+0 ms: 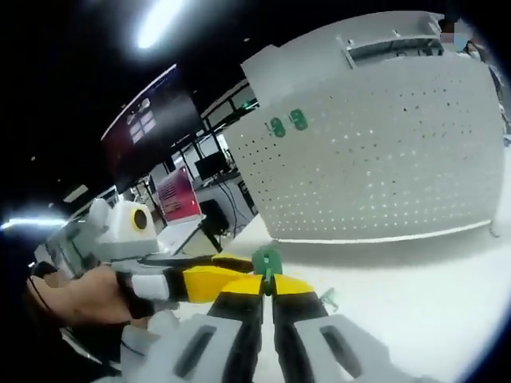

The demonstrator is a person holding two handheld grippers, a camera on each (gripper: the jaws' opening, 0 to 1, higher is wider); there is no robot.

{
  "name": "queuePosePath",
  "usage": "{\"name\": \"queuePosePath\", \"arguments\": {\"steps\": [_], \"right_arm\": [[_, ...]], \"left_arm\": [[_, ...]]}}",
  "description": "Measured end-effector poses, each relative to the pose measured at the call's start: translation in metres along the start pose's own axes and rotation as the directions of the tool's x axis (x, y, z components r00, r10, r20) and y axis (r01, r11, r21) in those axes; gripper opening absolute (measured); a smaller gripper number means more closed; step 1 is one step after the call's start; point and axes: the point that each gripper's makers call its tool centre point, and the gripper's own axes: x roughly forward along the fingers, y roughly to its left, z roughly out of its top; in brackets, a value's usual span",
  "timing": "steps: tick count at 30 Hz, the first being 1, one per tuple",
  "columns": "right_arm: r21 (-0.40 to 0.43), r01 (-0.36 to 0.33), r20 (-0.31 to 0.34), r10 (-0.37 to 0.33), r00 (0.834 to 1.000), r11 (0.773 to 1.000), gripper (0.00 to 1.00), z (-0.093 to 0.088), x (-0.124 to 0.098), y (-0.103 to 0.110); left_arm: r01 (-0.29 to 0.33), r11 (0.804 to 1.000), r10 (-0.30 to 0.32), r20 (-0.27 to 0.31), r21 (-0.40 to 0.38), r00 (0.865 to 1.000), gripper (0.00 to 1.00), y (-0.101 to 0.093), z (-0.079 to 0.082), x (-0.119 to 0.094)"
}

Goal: Insert the hook assembly into the mounting plate slot until the hook locks in place.

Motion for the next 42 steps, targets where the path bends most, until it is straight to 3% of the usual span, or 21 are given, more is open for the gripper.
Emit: {"name": "queuePosePath", "arguments": {"steps": [7, 10, 13, 16, 19, 21, 23, 32, 42], "right_arm": [[-0.070, 0.029, 0.071, -0.024, 0.997, 0.997, 0.00, 0.022, 0.011, 0.001], [-0.090, 0.047, 0.106, -0.037, 0.994, 0.995, 0.00, 0.032, 0.018, 0.000], [-0.114, 0.080, 0.157, -0.061, 0.986, 0.990, 0.00, 0.046, 0.025, -0.004], [-0.122, 0.103, 0.199, -0.078, 0.977, 0.987, 0.00, 0.059, 0.031, -0.007], [-0.147, 0.125, 0.233, -0.089, 0.968, 0.981, 0.00, 0.070, 0.035, -0.009], [-0.132, 0.134, 0.255, -0.097, 0.962, 0.982, 0.00, 0.078, 0.039, -0.013], [-0.128, 0.142, 0.267, -0.104, 0.958, 0.981, 0.00, 0.083, 0.043, -0.016], [-0.133, 0.193, 0.315, -0.144, 0.938, 0.972, 0.00, 0.109, 0.064, -0.035], [-0.110, 0.286, 0.416, -0.218, 0.883, 0.952, 0.00, 0.156, 0.090, -0.061]], "left_arm": [[-0.060, 0.997, 0.061, -0.010, 0.051, 0.998, 0.61, 0.016, 0.004, -0.014], [-0.078, 0.996, 0.078, -0.002, 0.049, 0.997, 0.65, 0.020, 0.006, -0.018], [-0.112, 0.991, 0.111, 0.010, 0.073, 0.994, 0.72, 0.024, 0.009, -0.022], [-0.151, 0.974, 0.160, -0.042, 0.168, 0.986, 0.83, 0.030, 0.001, -0.025], [-0.140, 0.975, 0.147, -0.028, 0.171, 0.989, 0.89, 0.024, 0.001, -0.027], [-0.140, 0.974, 0.146, -0.023, 0.180, 0.989, 0.90, 0.022, 0.001, -0.029], [-0.162, 0.952, 0.181, -0.050, 0.261, 0.982, 0.93, 0.027, -0.003, -0.032], [-0.183, 0.955, 0.195, -0.026, 0.235, 0.980, 1.00, 0.024, -0.003, -0.036], [-0.189, 0.963, 0.195, -0.013, 0.191, 0.981, 1.00, 0.023, -0.005, -0.034]]}}
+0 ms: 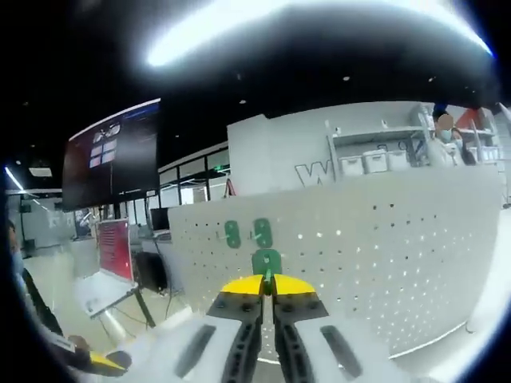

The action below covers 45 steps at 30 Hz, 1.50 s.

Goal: Insert the hook assembly into the mounting plate slot until the hook locks in place.

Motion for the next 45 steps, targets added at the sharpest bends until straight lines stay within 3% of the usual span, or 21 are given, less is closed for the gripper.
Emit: {"name": "queuePosePath", "arguments": {"steps": [10, 17, 20, 25, 36, 38, 45], "right_arm": [[-0.019, 0.046, 0.035, -0.045, 0.998, 0.999, 0.00, 0.015, 0.042, -0.015], [-0.017, 0.090, 0.039, -0.089, 0.995, 0.996, 0.00, 0.015, 0.054, -0.030], [-0.003, 0.105, 0.045, -0.105, 0.993, 0.994, 0.00, 0.018, 0.057, -0.034], [-0.048, 0.106, 0.059, -0.103, 0.993, 0.993, 0.00, 0.023, 0.058, -0.030], [-0.060, 0.147, 0.043, -0.145, 0.989, 0.987, 0.00, 0.019, 0.065, -0.029], [-0.022, 0.156, 0.032, -0.156, 0.987, 0.987, 0.00, 0.018, 0.066, -0.031], [-0.068, 0.177, 0.029, -0.176, 0.984, 0.982, 0.00, 0.014, 0.067, -0.031]], "left_arm": [[-0.053, 0.996, 0.055, 0.033, -0.066, 0.998, 1.00, 0.018, 0.002, -0.003], [-0.076, 0.997, 0.077, 0.026, -0.032, 0.997, 0.99, 0.024, -0.001, -0.003], [-0.070, 0.997, 0.070, 0.012, -0.030, 0.997, 0.98, 0.022, -0.005, -0.001], [-0.071, 0.997, 0.071, -0.002, -0.042, 0.997, 0.97, 0.022, -0.010, -0.001], [-0.090, 0.994, 0.090, -0.012, -0.056, 0.996, 0.96, 0.027, -0.013, -0.005], [-0.095, 0.994, 0.095, -0.011, -0.059, 0.995, 0.96, 0.028, -0.013, -0.006], [-0.114, 0.991, 0.114, -0.003, -0.073, 0.993, 0.93, 0.034, -0.012, -0.010]]}}
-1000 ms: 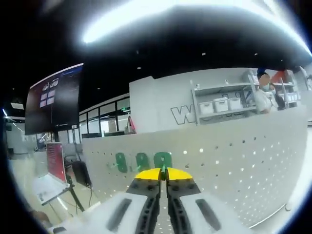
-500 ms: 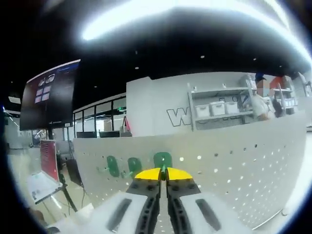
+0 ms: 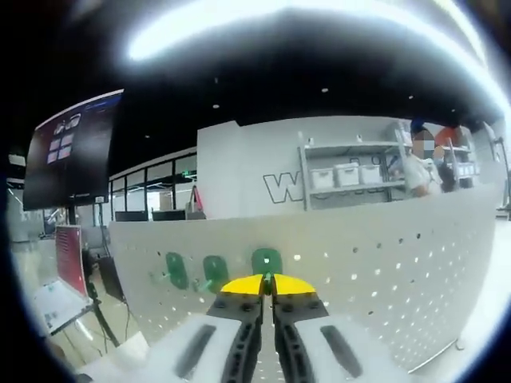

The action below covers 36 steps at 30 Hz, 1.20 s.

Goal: Insert the hook assembly into the mounting plate slot until the hook locks in place.

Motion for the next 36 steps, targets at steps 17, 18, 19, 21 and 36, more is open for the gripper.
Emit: {"name": "queuePosePath", "arguments": {"steps": [17, 18, 19, 21, 36], "right_arm": [[-0.024, -0.011, -0.028, 0.010, 1.000, 1.000, 0.01, -0.001, 0.004, -0.001], [-0.020, -0.013, -0.034, 0.013, 0.999, 1.000, 0.01, -0.002, 0.005, -0.002], [-0.004, -0.024, -0.042, 0.024, 0.999, 1.000, 0.02, -0.003, 0.006, -0.001], [0.110, -0.042, -0.068, 0.049, 0.996, 0.993, 0.03, -0.007, 0.006, 0.000], [0.055, -0.108, 0.013, 0.107, 0.994, 0.993, 0.15, 0.048, -0.029, 0.003]], "left_arm": [[-0.016, 0.999, 0.014, -0.050, -0.040, 0.999, 0.92, 0.011, -0.018, -0.003], [-0.022, 0.999, 0.020, -0.051, -0.033, 0.999, 0.92, 0.011, -0.018, -0.004], [-0.024, 0.999, 0.022, -0.052, -0.032, 0.998, 0.92, 0.011, -0.019, -0.004], [-0.020, 0.999, 0.018, -0.062, -0.040, 0.998, 0.92, 0.010, -0.022, -0.005], [-0.024, 0.999, 0.021, -0.088, -0.033, 0.996, 0.89, 0.001, -0.024, -0.016]]}}
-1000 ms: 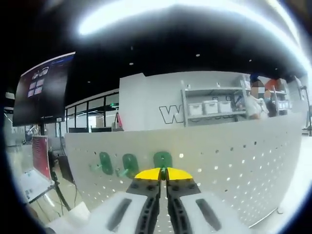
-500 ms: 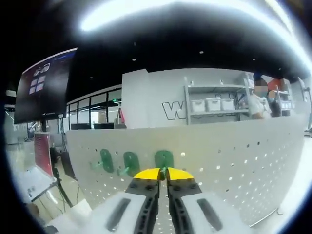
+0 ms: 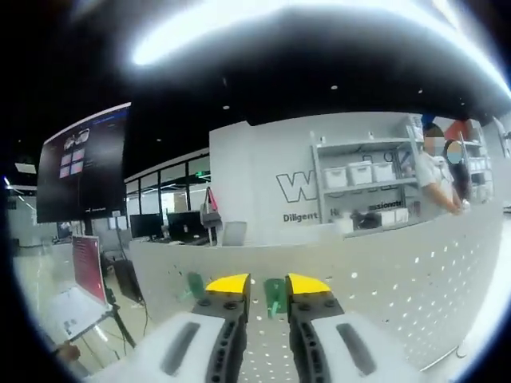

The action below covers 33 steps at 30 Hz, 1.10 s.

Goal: Insert the hook assembly into the mounting plate slot until the hook locks in place.

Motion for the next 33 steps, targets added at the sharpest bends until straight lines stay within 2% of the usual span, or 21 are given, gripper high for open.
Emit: {"name": "queuePosePath", "arguments": {"steps": [4, 7, 10, 12, 15, 19, 21, 23, 25, 27, 30, 33], "right_arm": [[-0.019, -0.002, 0.035, 0.002, 0.999, 1.000, 0.16, 0.013, -0.027, -0.004], [-0.050, -0.024, 0.010, 0.024, 1.000, 0.998, 0.16, 0.011, -0.047, -0.009], [0.067, -0.095, 0.006, 0.095, 0.995, 0.993, 0.16, 0.013, -0.070, -0.005], [0.003, -0.084, 0.005, 0.084, 0.996, 0.996, 0.16, 0.016, -0.087, -0.011], [-0.090, -0.109, -0.057, 0.104, 0.993, 0.990, 0.16, 0.002, -0.110, -0.016], [-0.112, -0.164, -0.156, 0.146, 0.977, 0.980, 0.16, -0.025, -0.134, -0.017], [-0.111, -0.150, -0.135, 0.134, 0.982, 0.982, 0.16, -0.023, -0.146, -0.021], [-0.107, -0.164, -0.155, 0.146, 0.977, 0.981, 0.16, -0.028, -0.155, -0.021], [-0.126, -0.190, -0.194, 0.164, 0.967, 0.974, 0.16, -0.040, -0.163, -0.018], [-0.172, -0.231, -0.265, 0.181, 0.947, 0.958, 0.16, -0.061, -0.171, -0.016], [-0.150, -0.269, -0.332, 0.208, 0.920, 0.951, 0.16, -0.087, -0.181, -0.012], [-0.139, -0.311, -0.404, 0.232, 0.885, 0.940, 0.17, -0.117, -0.194, -0.009]], "left_arm": [[-0.003, 1.000, 0.003, 0.019, -0.001, 1.000, 0.90, -0.003, 0.005, -0.003], [0.001, 1.000, -0.001, 0.014, 0.010, 1.000, 0.89, -0.006, 0.002, -0.004], [0.009, 1.000, -0.009, 0.003, 0.007, 1.000, 0.89, -0.009, -0.002, -0.005], [0.008, 1.000, -0.008, -0.003, 0.012, 1.000, 0.89, -0.010, -0.005, -0.005], [0.012, 1.000, -0.012, -0.007, 0.012, 1.000, 0.89, -0.014, -0.006, -0.005], [0.012, 1.000, -0.012, -0.015, 0.028, 1.000, 0.88, -0.016, -0.010, -0.004], [0.010, 1.000, -0.010, -0.021, 0.027, 1.000, 0.88, -0.016, -0.011, -0.004], [0.007, 1.000, -0.006, -0.017, 0.028, 1.000, 0.89, -0.017, -0.011, -0.005], [0.004, 0.999, -0.003, -0.030, 0.042, 1.000, 0.90, -0.017, -0.014, -0.005], [0.005, 0.999, -0.003, -0.045, 0.047, 0.999, 0.90, -0.017, -0.018, -0.003], [0.022, 1.000, -0.020, -0.063, 0.022, 0.998, 0.93, -0.019, -0.022, -0.001], [0.026, 0.999, -0.023, -0.082, 0.030, 0.996, 0.93, -0.020, -0.024, 0.001]]}}
